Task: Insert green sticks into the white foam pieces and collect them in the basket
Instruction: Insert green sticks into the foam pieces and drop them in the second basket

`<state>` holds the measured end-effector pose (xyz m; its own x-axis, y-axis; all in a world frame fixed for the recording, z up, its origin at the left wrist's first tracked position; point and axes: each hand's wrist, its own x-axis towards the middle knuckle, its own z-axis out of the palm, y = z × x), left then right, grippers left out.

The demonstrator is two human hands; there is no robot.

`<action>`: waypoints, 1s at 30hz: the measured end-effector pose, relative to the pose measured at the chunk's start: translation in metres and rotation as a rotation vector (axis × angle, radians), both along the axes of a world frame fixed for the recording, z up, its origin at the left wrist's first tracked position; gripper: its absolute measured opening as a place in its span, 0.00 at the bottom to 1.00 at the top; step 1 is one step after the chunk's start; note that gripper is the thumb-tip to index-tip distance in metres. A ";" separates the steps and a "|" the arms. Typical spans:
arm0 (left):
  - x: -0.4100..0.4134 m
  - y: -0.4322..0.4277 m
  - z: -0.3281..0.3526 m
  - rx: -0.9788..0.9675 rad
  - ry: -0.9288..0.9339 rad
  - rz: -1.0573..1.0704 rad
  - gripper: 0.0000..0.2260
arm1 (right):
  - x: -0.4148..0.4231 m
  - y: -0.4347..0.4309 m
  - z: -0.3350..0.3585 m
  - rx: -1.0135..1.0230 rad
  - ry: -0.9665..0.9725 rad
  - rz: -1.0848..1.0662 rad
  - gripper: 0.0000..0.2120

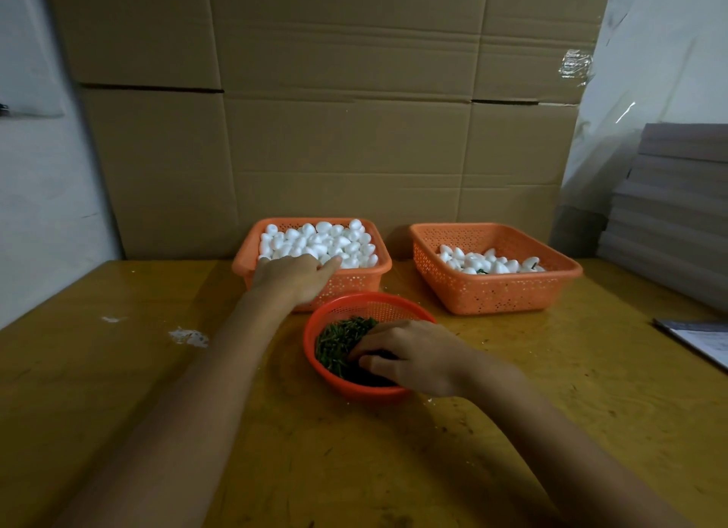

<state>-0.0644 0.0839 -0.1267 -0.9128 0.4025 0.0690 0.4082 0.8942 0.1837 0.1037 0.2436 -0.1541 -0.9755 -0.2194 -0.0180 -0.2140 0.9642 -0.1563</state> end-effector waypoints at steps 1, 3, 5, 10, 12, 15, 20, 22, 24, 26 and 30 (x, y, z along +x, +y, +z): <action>-0.006 -0.001 0.004 0.011 -0.065 -0.014 0.34 | 0.000 0.000 0.000 -0.001 0.001 -0.003 0.19; -0.013 -0.002 0.008 0.065 -0.147 -0.038 0.32 | 0.000 0.000 -0.001 -0.005 0.004 -0.005 0.19; -0.018 -0.001 0.009 0.106 -0.172 -0.041 0.30 | 0.000 0.000 -0.001 -0.008 0.006 -0.006 0.18; -0.020 -0.001 0.003 0.094 -0.108 -0.016 0.32 | -0.001 0.000 -0.002 -0.014 0.006 -0.006 0.18; -0.019 -0.003 -0.001 0.149 -0.057 -0.025 0.30 | -0.001 0.000 -0.002 -0.014 0.007 -0.009 0.18; -0.016 -0.007 -0.006 0.394 0.031 -0.062 0.24 | -0.001 0.000 -0.003 -0.010 0.018 -0.009 0.18; -0.003 -0.016 -0.004 1.033 0.130 -0.068 0.11 | -0.001 0.000 -0.002 -0.024 0.008 -0.018 0.18; 0.005 -0.015 -0.001 1.235 0.118 -0.042 0.15 | -0.001 -0.001 -0.002 -0.022 0.013 -0.021 0.17; 0.012 -0.011 0.001 1.354 0.154 -0.010 0.17 | -0.001 0.000 -0.002 -0.024 0.013 -0.024 0.17; 0.019 -0.007 0.003 1.416 0.178 -0.007 0.15 | 0.000 0.001 -0.003 -0.033 0.013 -0.027 0.17; 0.034 -0.004 0.004 1.595 -0.036 -0.132 0.10 | -0.001 0.002 -0.004 -0.033 0.020 -0.027 0.17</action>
